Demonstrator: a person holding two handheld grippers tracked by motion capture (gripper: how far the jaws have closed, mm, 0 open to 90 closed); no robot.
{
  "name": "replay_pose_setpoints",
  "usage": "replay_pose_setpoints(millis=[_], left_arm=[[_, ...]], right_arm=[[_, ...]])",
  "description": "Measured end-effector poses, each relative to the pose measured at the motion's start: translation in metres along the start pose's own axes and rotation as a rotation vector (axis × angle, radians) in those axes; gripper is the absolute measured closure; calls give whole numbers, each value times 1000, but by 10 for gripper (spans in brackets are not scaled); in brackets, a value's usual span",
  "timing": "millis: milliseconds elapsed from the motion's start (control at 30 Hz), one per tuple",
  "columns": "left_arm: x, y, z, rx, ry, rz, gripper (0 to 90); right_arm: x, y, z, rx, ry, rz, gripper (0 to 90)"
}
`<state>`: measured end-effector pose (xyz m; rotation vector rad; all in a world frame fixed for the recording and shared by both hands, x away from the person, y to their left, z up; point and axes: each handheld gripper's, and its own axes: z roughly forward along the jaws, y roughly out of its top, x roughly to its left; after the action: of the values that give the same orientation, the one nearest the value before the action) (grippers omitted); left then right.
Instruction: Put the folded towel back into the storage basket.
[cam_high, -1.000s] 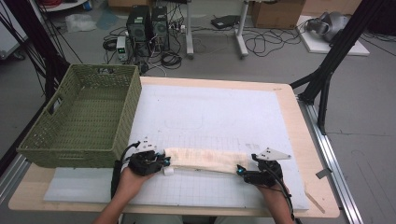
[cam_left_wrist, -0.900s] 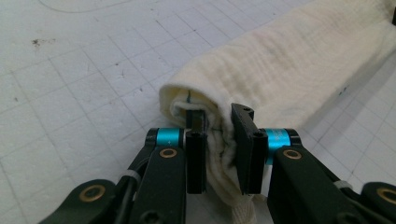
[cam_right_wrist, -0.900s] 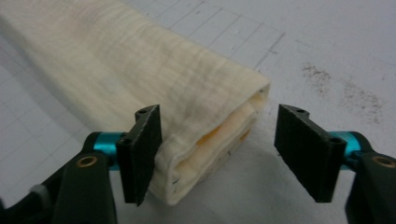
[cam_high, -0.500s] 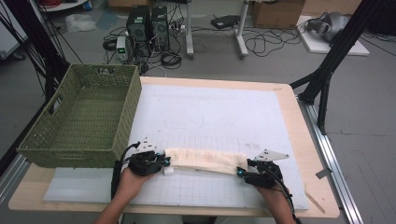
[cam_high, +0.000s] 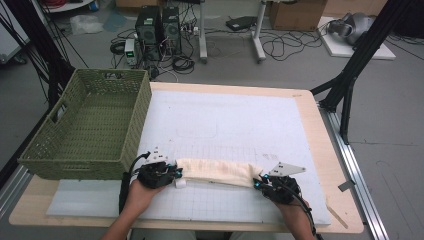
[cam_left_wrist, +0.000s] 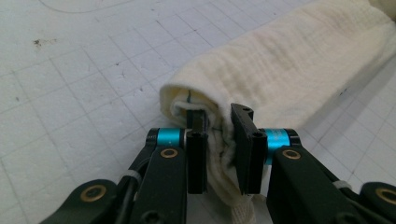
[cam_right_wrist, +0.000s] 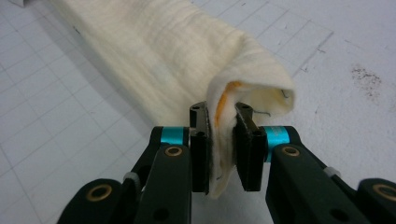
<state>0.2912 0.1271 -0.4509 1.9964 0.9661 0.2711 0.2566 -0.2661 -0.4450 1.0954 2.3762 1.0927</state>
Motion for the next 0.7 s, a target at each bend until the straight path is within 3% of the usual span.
replay_pose_setpoints(millis=[167,300,700], left_arm=[[1,3,-5,-35,2,8,801],[-1,7,-9,-76,-9,18,811],[-5,15,-20,-150,-32,43,814]], right_arm=[[1,4,-2,9,-34,-16,792],[-2,5,-4,2,-46,4,792],[-7,12,-18,-60,-72,27,791]])
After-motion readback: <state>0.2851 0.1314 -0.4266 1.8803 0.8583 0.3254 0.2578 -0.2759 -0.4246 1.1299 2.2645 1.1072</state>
